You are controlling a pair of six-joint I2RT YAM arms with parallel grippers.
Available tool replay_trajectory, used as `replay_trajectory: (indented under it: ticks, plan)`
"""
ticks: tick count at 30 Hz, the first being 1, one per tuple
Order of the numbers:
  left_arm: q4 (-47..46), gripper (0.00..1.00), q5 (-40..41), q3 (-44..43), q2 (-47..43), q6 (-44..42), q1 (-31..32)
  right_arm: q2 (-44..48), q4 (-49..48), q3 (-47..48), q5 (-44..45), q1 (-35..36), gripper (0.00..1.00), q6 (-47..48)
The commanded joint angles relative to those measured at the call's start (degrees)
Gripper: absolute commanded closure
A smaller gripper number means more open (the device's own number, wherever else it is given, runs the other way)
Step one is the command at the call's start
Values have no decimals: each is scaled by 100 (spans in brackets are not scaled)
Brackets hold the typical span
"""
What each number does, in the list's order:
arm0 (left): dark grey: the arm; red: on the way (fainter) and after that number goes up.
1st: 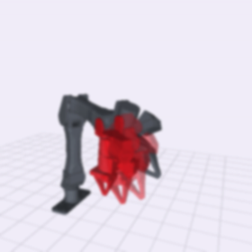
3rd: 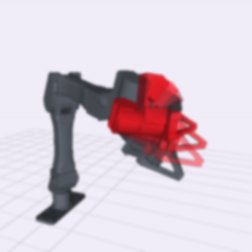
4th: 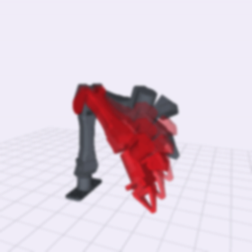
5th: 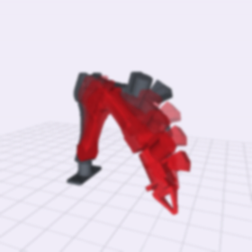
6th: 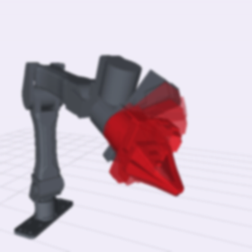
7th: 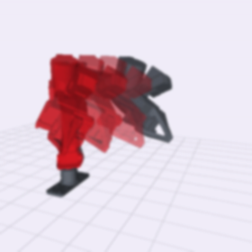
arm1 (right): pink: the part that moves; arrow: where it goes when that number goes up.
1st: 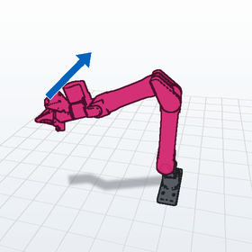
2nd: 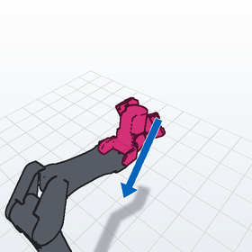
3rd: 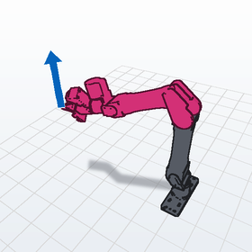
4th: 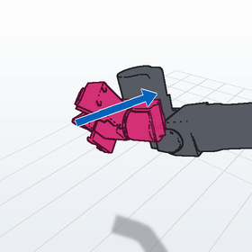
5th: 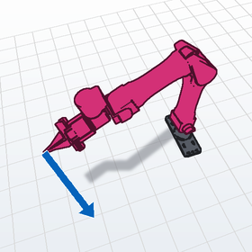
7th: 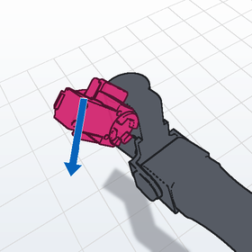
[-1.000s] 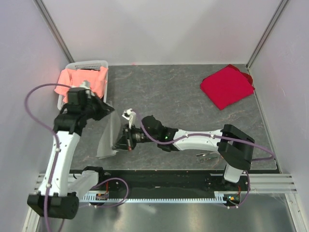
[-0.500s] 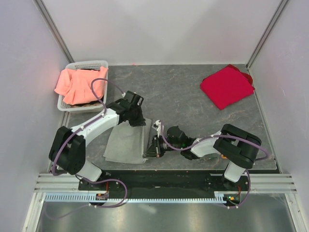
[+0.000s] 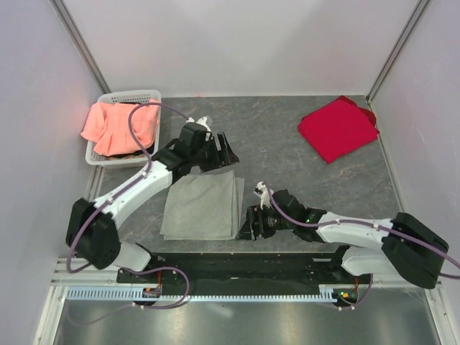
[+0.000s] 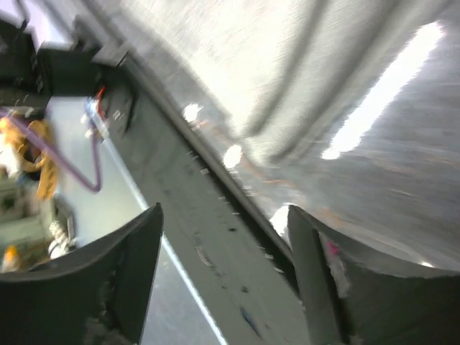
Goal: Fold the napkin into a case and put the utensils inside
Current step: Turn over the upper triangle folded napkin at the center of the board, then smooth out the upper triangle-folded napkin at the center of the board.
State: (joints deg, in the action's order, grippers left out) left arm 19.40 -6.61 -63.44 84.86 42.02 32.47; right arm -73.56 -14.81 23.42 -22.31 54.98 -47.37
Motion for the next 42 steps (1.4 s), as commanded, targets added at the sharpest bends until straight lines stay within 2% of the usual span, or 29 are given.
replay_trajectory:
  ticks: [1,6,8,10,14,19,26,29,30,32,33,34,35,38,42]
  plan:
    - [-7,17,-656,121,-1083,-396,5,579,1883,452,701,-487,15,641]
    - [64,25,-640,990,-1823,-309,136,54,2017,1170,438,-1410,13,1098]
    - [55,33,-526,1358,-2016,-203,373,-482,2078,1541,385,-1621,13,1414]
    - [55,41,-210,1570,-2070,-55,706,-999,2113,2103,341,-1718,21,1616]
    - [11,43,344,2001,-1938,236,1313,-1783,2061,2956,201,-1886,28,1775]
    - [-24,43,916,2072,-1570,622,1868,-2715,1834,3801,-54,-1895,26,1784]
    - [-138,55,1039,2239,-1754,790,1974,-3445,1665,4329,-108,-1903,27,1688]
    - [-112,56,1030,2274,-1684,816,1991,-3534,1657,4417,-20,-1921,36,1688]
    - [-112,55,1039,2266,-1648,817,2026,-3551,1657,4417,-2,-1930,45,1696]
    - [-51,47,1135,2196,-1456,843,2210,-3551,1674,4391,-2,-1982,61,1679]
    - [-15,43,1345,2143,-1350,852,2307,-3464,1692,4286,7,-2000,79,1670]
    - [72,36,1477,1969,-1245,860,2543,-3402,1683,4207,33,-2035,86,1661]
    - [273,34,1774,1863,-983,878,2650,-3341,1692,4041,51,-2044,94,1661]
    - [625,33,2425,1441,-473,948,3080,-3051,1587,3724,-2,-2132,96,1626]
    - [828,33,2910,1045,64,1019,3519,-3006,1297,3459,-221,-2246,94,1512]
